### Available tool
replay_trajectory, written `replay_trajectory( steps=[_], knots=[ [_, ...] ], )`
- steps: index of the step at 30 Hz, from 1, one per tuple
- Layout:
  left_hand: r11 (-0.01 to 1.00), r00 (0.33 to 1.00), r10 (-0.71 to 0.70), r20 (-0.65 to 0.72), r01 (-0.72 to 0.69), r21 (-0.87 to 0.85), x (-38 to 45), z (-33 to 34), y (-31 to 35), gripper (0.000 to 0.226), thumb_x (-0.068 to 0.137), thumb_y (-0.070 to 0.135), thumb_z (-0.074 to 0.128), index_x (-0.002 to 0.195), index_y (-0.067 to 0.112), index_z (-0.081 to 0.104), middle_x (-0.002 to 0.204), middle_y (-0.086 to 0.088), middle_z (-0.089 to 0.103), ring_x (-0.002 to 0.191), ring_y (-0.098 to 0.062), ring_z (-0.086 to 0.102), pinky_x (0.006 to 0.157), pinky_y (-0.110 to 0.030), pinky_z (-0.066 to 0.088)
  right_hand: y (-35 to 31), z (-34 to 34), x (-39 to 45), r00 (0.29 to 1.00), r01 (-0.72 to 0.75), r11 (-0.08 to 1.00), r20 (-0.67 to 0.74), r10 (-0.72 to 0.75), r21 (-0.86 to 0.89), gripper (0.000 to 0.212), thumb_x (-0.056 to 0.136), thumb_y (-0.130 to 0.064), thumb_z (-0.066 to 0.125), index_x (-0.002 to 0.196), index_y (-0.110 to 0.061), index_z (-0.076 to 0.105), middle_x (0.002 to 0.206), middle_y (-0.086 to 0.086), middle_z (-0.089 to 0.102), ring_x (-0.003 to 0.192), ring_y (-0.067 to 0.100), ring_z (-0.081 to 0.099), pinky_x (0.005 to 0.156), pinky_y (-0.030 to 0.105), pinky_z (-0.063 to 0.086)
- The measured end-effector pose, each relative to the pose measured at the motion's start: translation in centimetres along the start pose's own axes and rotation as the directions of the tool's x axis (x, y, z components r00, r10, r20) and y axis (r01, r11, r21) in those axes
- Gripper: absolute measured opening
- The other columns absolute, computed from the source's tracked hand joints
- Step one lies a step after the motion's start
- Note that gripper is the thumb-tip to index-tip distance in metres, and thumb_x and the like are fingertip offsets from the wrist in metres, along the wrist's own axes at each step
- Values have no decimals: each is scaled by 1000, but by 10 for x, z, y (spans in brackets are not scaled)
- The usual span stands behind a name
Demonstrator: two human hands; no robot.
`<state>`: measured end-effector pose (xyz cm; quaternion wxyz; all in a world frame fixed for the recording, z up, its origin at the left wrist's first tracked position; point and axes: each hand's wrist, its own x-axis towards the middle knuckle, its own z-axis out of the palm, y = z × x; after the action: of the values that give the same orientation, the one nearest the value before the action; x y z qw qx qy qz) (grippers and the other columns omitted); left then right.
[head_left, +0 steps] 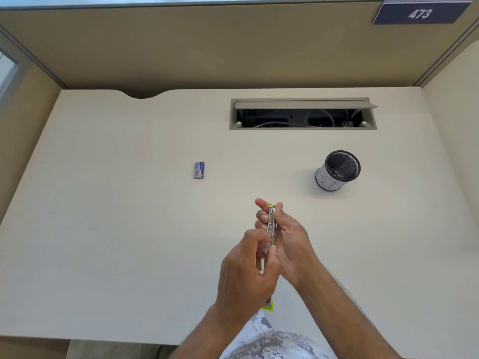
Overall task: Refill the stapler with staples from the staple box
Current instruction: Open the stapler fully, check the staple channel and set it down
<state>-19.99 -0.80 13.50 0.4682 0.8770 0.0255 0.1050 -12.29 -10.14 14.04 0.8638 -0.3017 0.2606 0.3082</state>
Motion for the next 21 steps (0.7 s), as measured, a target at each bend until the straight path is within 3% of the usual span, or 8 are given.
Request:
replay_trajectory(
  steps=[3,5,7,8,10,16,19,21],
  knots=[
    [992,999,-38,20,40,-117,-2,1,4,7,90,24,59,90,18,55,81,10,57,67,-10,56,60,-26,51,1,-3,3,1000,28,1000,4,-28,15,42,105,-40,44,124,-6,61,73,-2,46,60,10,38,52,22,36],
    [923,972,-233,34,232,-307,1,0,8,19,93,32,58,84,16,61,81,5,62,72,-14,61,65,-29,53,2,-5,4,999,40,999,8,-40,0,45,105,-40,43,127,-5,60,74,-2,45,61,10,36,54,23,34],
    [680,845,-506,173,514,-523,7,-2,11,30,91,36,61,75,11,65,77,1,67,73,-15,64,66,-30,56,3,-6,4,999,41,998,17,-41,-42,46,105,-42,43,129,-6,60,74,-3,46,58,10,36,50,24,31],
    [541,771,-578,266,607,-582,9,-3,10,30,88,35,62,73,9,65,76,-1,67,73,-15,63,66,-29,56,3,-7,4,999,36,997,19,-35,-71,46,105,-43,42,128,-8,61,73,-4,47,57,9,37,49,24,30],
    [406,689,-618,379,692,-597,10,-4,7,24,83,32,67,75,9,63,76,-3,64,72,-15,60,62,-27,54,4,-7,3,999,31,994,21,-28,-107,45,106,-43,41,127,-10,62,73,-5,48,57,9,41,50,24,31],
    [311,563,-606,561,818,-485,15,-11,-5,23,77,26,69,95,10,71,82,-6,66,73,-19,62,62,-35,58,9,-12,4,996,91,982,2,-92,-165,46,108,-38,40,129,-3,61,76,-1,52,68,12,49,66,28,37],
    [320,538,-624,568,838,-442,19,-14,-9,18,79,18,69,93,9,76,77,-6,67,65,-17,60,62,-39,60,14,-19,6,981,133,896,-71,-180,-425,43,108,-39,38,127,-11,63,88,2,60,77,15,56,72,29,47],
    [323,529,-664,528,840,-435,20,-15,-9,12,88,9,68,96,6,76,76,-7,66,59,-14,58,58,-38,60,17,-26,7,949,160,735,-102,-298,-659,36,108,-43,38,128,-23,61,106,2,66,92,18,63,85,34,52]
  ],
)
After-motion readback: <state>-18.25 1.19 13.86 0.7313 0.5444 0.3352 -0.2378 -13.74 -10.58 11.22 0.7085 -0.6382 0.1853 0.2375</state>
